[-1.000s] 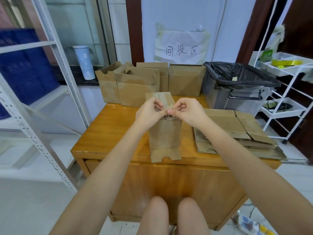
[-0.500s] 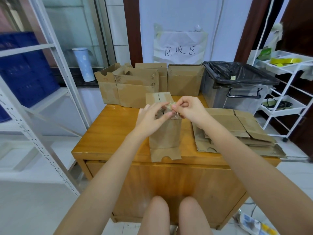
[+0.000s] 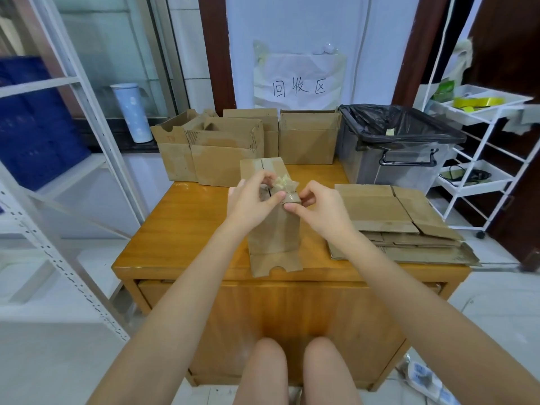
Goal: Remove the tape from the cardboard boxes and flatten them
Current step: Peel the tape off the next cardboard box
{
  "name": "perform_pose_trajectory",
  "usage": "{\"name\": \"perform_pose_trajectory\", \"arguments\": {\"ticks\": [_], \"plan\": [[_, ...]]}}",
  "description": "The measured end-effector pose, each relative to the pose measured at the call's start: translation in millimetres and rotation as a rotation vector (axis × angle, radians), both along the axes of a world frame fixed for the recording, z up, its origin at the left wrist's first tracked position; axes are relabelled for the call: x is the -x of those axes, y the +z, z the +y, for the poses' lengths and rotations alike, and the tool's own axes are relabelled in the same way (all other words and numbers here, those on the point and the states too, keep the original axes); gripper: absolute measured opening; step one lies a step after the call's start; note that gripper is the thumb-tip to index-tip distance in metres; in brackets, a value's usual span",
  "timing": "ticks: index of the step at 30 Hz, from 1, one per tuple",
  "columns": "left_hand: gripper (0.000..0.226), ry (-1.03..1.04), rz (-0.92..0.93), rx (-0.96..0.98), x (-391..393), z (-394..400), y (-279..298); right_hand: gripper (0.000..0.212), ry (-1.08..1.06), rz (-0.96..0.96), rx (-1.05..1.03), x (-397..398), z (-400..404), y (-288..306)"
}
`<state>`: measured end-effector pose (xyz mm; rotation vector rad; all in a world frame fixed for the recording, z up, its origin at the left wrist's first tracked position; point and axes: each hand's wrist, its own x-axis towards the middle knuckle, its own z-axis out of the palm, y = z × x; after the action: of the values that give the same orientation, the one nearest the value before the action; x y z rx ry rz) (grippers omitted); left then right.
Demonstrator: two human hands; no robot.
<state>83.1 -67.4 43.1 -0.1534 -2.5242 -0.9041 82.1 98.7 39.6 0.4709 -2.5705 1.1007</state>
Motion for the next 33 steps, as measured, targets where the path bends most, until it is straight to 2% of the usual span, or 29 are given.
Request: {"name": "perform_pose_trajectory", "arguments": {"ticks": [4, 11, 19, 22, 25, 27, 29, 33], "plan": [[0.054, -0.015, -0.031, -0.08, 3, -2, 0, 0.026, -0.021, 0.044, -0.061, 2, -4, -2], [0.058, -0.056, -0.089, -0.064, 0, -6, 2, 0.013, 0.003, 0.143, -0.151, 0, -4, -7], [0.063, -0.062, -0.092, -0.045, 0, -7, 3, 0.02, 0.082, 0.193, -0.332, 2, 5, -9], [0.066, -0.056, -0.097, -0.042, 0, -6, 5, 0.023, 0.141, 0.179, -0.217, 3, 10, -9], [0.068, -0.05, -0.096, -0.046, 1, -7, 5, 0.041, 0.176, -0.025, 0.012, 6, 14, -3], [0.067, -0.053, -0.095, -0.044, 2, -7, 4, 0.051, 0.151, -0.129, 0.026, 11, 12, -3], [0.065, -0.057, -0.089, -0.042, 3, -8, 4, 0.042, 0.106, -0.139, -0.057, 17, 7, -9], [0.056, -0.078, -0.108, -0.065, 4, -13, 5, 0.019, 0.131, -0.022, -0.059, 19, 9, -20]]}}
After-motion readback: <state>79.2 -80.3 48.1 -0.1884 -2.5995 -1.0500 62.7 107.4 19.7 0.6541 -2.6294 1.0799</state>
